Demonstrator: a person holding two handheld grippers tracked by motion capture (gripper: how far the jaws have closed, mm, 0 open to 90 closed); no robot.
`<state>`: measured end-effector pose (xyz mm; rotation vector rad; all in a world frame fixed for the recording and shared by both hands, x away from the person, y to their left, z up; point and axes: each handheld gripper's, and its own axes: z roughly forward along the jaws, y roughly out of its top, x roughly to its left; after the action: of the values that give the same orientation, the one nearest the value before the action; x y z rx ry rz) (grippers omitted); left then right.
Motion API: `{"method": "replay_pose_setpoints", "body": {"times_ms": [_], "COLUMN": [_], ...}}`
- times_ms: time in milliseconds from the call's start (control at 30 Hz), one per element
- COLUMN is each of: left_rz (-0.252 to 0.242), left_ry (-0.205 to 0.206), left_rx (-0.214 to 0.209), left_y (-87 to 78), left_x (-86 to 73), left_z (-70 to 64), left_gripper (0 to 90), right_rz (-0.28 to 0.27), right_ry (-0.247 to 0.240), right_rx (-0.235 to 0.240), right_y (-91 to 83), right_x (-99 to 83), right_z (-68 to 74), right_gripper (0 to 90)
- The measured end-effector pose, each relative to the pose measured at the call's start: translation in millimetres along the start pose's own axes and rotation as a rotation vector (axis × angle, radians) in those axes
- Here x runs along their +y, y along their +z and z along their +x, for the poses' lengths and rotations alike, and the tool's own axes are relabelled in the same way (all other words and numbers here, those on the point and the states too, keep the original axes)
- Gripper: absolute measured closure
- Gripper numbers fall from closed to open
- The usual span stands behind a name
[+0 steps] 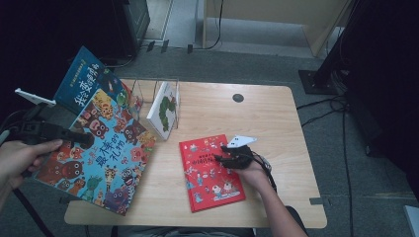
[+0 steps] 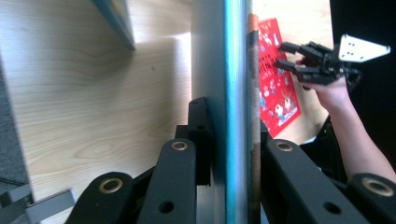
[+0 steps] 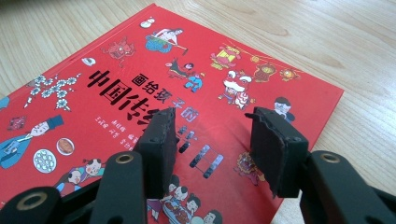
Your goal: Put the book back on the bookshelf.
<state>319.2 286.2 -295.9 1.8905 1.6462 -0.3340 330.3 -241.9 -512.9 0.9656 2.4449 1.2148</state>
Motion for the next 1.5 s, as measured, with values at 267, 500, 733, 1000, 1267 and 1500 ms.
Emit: {"method": "replay_pose_setpoints", "body": {"times_ms": [267,500,733,1000,1267,1500], "left_rz": [-0.021,-0.064,-0.087,-0.122,-0.127,-0.135], "left_ry": [-0.016,-0.049,-0.068,-0.077,-0.06,-0.061], "left_rx": [0.065,0.089,0.126,0.153,0.186,0.206], "left_y": [-16.7,-33.9,-42.6,-43.0,-37.8,-28.6], "left_x": [13.1,24.7,35.8,60.9,87.4,103.7], "left_z": [6.8,12.7,13.7,10.5,-1.9,-4.6], "left_gripper": [80.4,80.6,80.5,80.9,81.1,81.0], "right_rz": [-0.008,-0.012,-0.012,-0.013,-0.015,-0.017], "right_ry": [0.007,0.002,-0.001,-0.004,-0.005,-0.001], "right_rx": [-0.001,-0.002,-0.006,-0.01,-0.009,-0.007], "right_y": [0.7,1.5,1.5,1.5,1.7,1.7], "right_x": [-0.4,-0.5,-0.6,-0.5,-0.4,-0.9], "right_z": [-0.3,-0.2,0.4,0.5,0.5,1.2], "right_gripper": [50.9,50.9,51.3,51.6,51.6,51.9]}}
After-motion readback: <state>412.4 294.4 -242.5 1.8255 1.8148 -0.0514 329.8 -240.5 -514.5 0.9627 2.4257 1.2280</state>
